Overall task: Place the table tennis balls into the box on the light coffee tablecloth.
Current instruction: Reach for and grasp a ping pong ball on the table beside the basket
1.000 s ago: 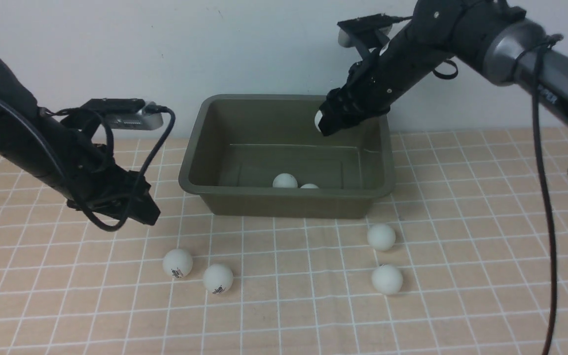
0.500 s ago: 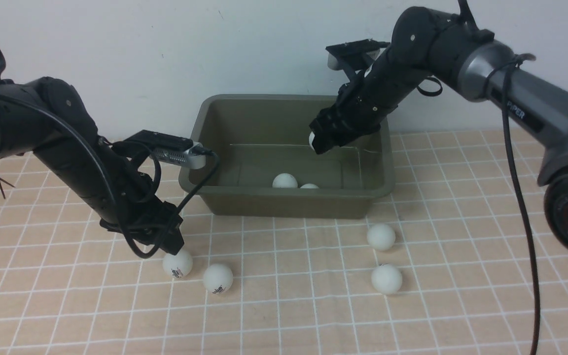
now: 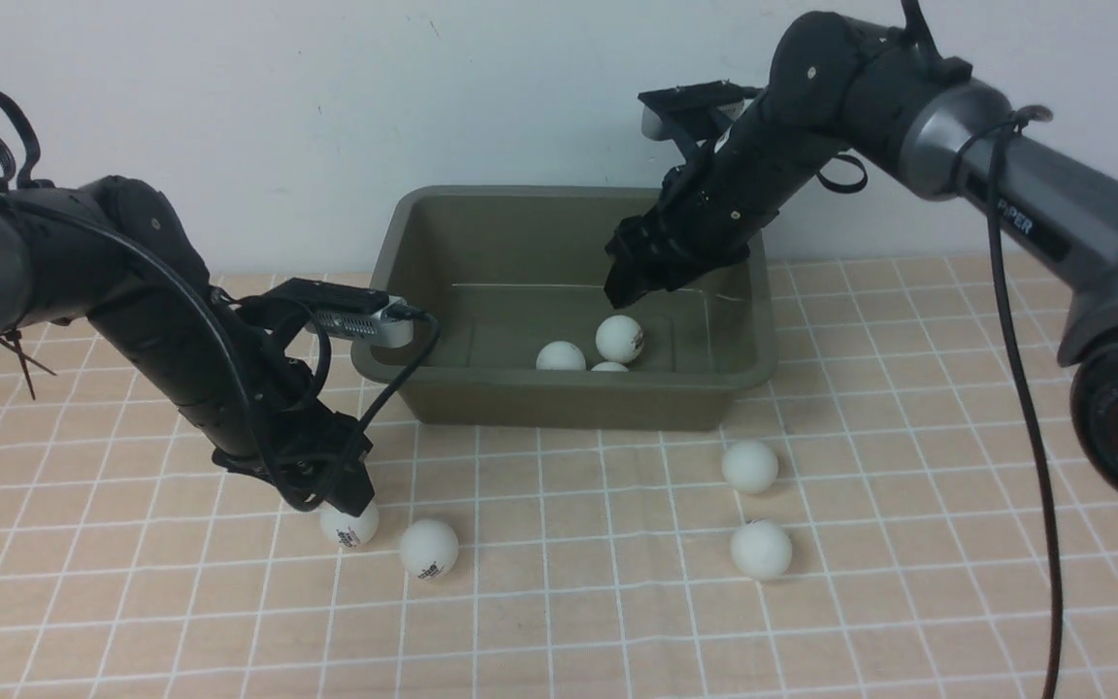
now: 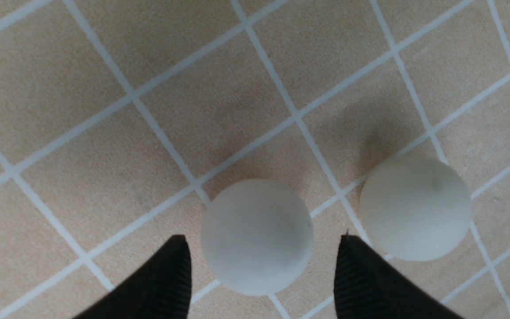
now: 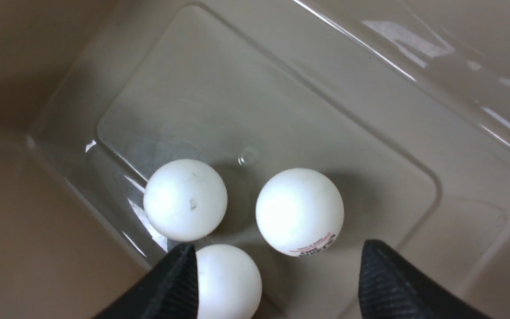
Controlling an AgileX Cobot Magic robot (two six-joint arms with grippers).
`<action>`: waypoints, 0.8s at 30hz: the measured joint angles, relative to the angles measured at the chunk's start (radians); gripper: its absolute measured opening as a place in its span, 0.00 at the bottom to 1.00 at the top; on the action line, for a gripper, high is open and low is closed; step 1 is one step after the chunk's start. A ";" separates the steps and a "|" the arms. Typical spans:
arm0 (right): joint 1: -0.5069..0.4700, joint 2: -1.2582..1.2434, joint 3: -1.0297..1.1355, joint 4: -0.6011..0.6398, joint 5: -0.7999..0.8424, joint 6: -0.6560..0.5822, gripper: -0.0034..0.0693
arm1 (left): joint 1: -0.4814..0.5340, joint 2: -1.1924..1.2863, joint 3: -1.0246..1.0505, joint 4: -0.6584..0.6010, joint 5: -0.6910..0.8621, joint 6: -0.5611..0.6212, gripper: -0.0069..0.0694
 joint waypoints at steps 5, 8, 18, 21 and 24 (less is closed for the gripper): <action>0.000 -0.036 0.000 0.001 0.011 0.000 0.66 | 0.000 0.022 0.000 -0.020 -0.004 0.012 0.56; 0.000 -0.058 0.000 0.001 0.028 -0.001 0.66 | 0.000 0.040 0.000 -0.020 -0.008 0.015 0.56; 0.001 -0.243 0.000 -0.050 0.084 0.033 0.66 | 0.000 0.089 0.000 -0.024 -0.032 0.012 0.51; 0.001 -0.334 0.019 -0.131 0.085 0.120 0.66 | 0.000 0.089 -0.009 -0.014 -0.012 -0.008 0.51; 0.000 -0.451 0.082 -0.225 0.085 0.176 0.66 | 0.000 0.070 -0.053 0.026 0.050 -0.040 0.51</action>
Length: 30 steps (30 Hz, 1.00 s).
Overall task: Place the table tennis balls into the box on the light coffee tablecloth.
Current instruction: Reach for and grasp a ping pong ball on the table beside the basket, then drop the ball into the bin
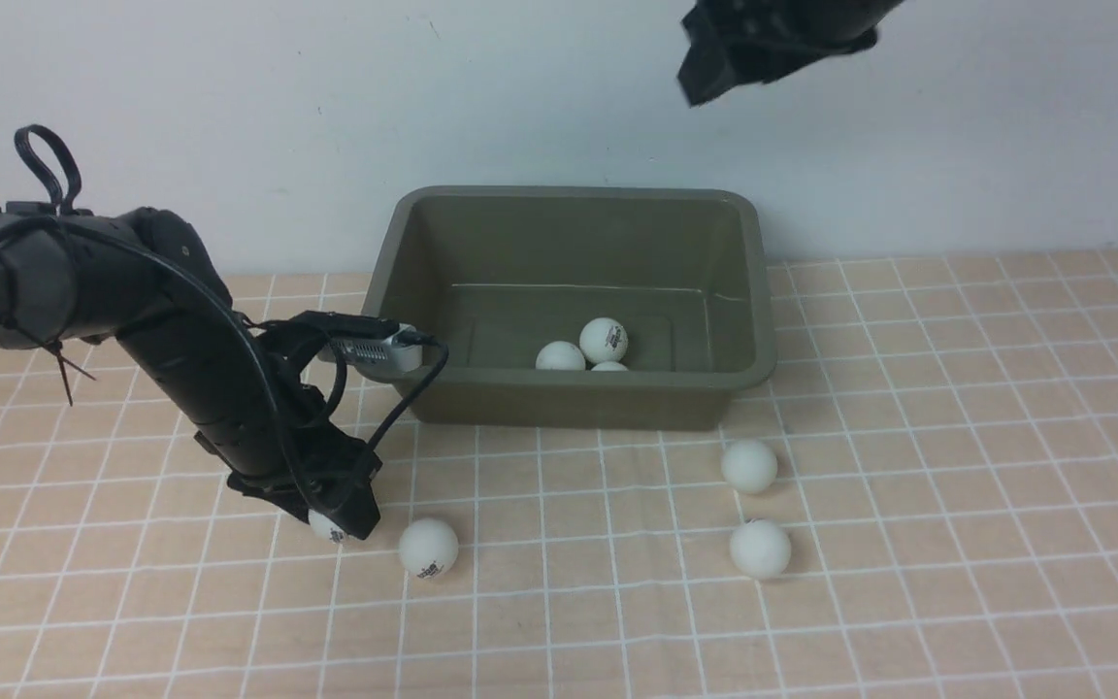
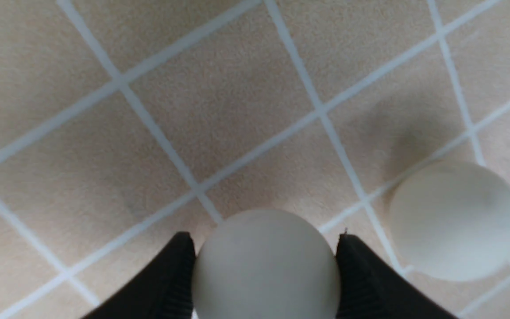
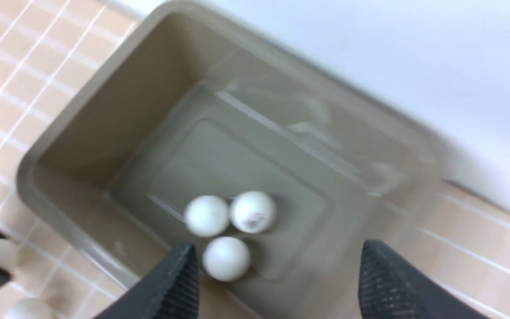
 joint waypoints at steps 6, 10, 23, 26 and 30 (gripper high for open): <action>-0.011 -0.216 0.275 -0.076 0.001 0.045 0.66 | -0.003 -0.088 -0.174 0.005 0.063 -0.051 0.51; -0.012 -0.346 0.563 -0.052 0.000 0.052 0.66 | -0.035 -0.102 -0.317 -0.035 -0.005 -0.044 0.51; 0.089 -0.417 1.086 0.056 -0.186 0.046 0.66 | -0.143 0.165 -0.568 -0.070 -0.154 -0.027 0.52; 0.167 -0.417 1.115 0.036 -0.340 0.110 0.66 | -0.143 0.240 -0.637 -0.070 -0.151 -0.043 0.55; 0.198 -0.399 1.115 -0.017 -0.412 0.203 0.66 | -0.143 0.285 -0.680 -0.072 -0.148 -0.047 0.56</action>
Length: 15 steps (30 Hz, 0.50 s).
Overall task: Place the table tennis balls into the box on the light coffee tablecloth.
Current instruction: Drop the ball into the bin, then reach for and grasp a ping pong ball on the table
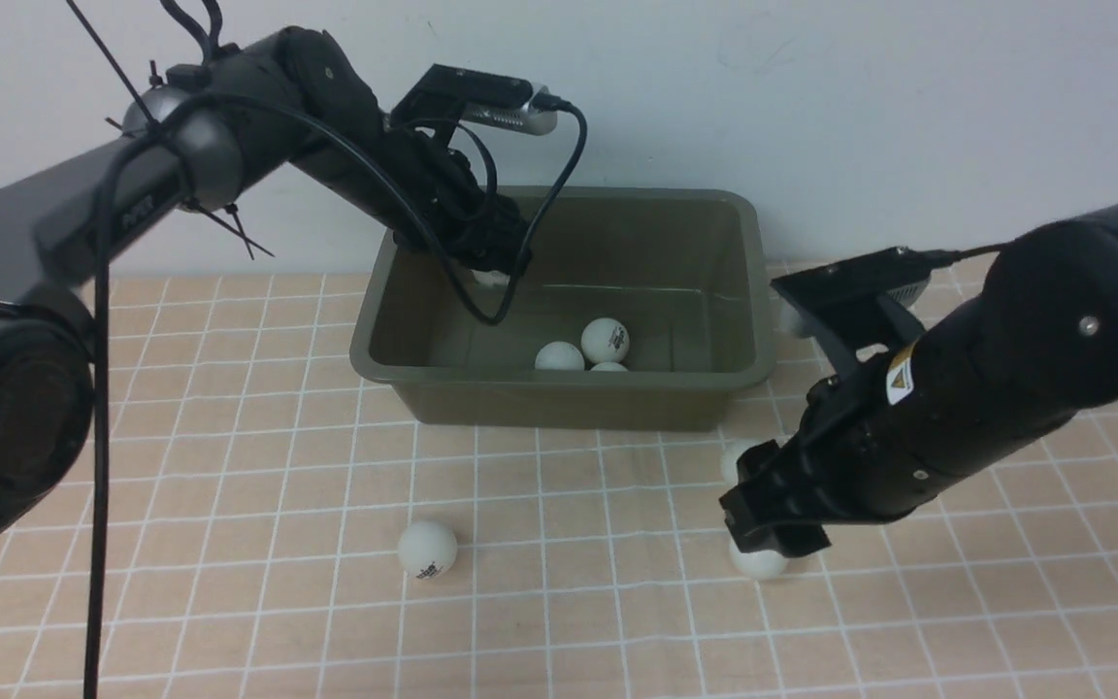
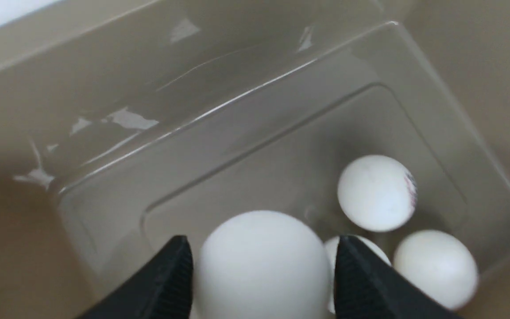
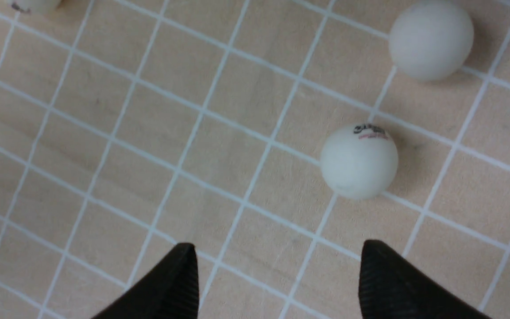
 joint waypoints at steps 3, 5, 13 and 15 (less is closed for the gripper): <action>0.003 0.041 0.000 -0.070 -0.009 0.077 0.66 | 0.000 0.014 -0.009 0.000 0.009 -0.006 0.56; 0.003 0.076 0.000 -0.106 -0.016 0.109 0.66 | 0.000 0.018 -0.010 0.000 0.014 -0.006 0.56; 0.003 0.180 0.000 -0.133 -0.114 0.142 0.66 | 0.008 0.010 -0.068 0.001 0.087 -0.024 0.56; 0.003 0.195 0.000 -0.133 -0.130 0.143 0.66 | 0.018 0.000 -0.096 0.000 0.128 -0.039 0.56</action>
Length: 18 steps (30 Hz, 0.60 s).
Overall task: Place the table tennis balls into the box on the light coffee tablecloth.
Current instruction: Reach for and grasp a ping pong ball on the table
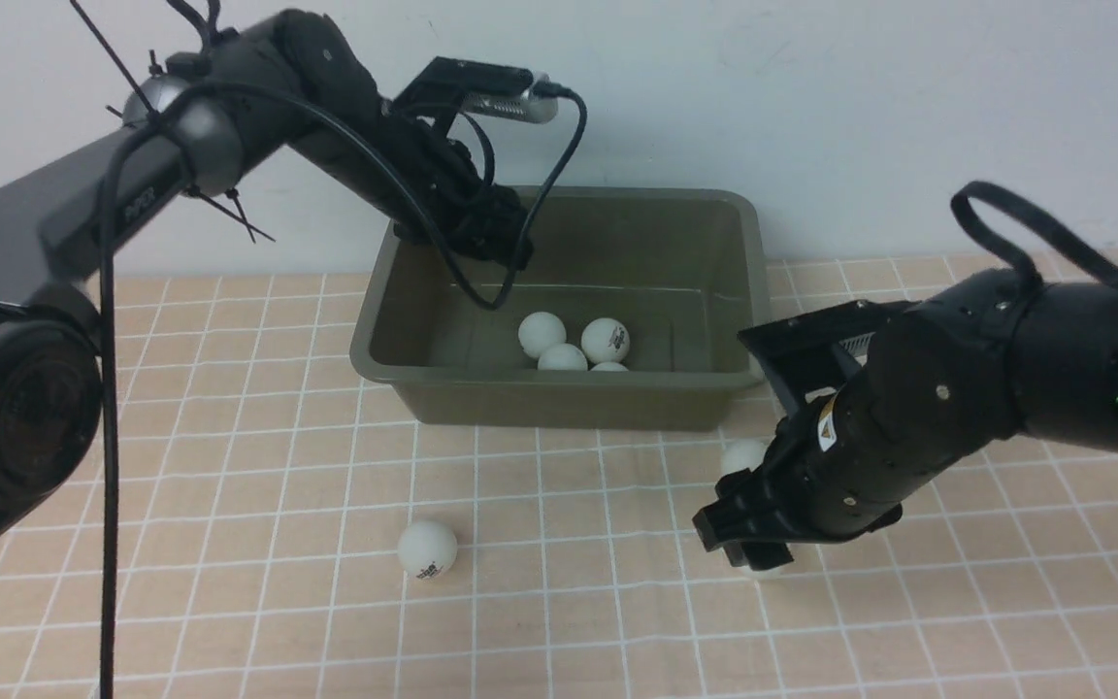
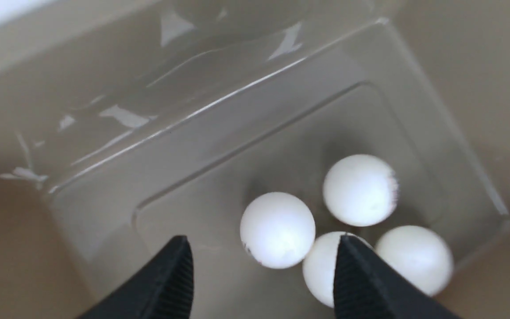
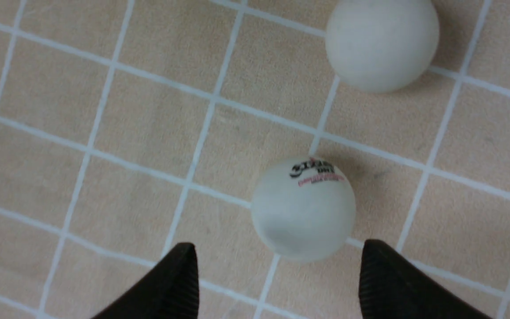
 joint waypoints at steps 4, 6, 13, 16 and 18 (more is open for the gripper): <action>0.000 0.036 0.000 -0.001 -0.029 0.000 0.66 | 0.038 -0.045 -0.052 0.000 0.118 -0.020 0.56; 0.000 0.057 0.000 -0.001 -0.048 0.000 0.66 | 0.065 -0.079 -0.066 0.000 0.191 -0.020 0.56; 0.000 0.111 -0.013 -0.026 -0.094 0.024 0.60 | 0.133 -0.192 -0.064 0.026 0.290 -0.035 0.56; -0.001 0.135 -0.041 -0.033 -0.095 0.027 0.55 | 0.134 -0.240 -0.053 0.059 0.296 -0.045 0.56; -0.003 0.144 -0.055 -0.034 -0.093 0.027 0.54 | 0.134 -0.264 -0.044 0.070 0.301 -0.046 0.56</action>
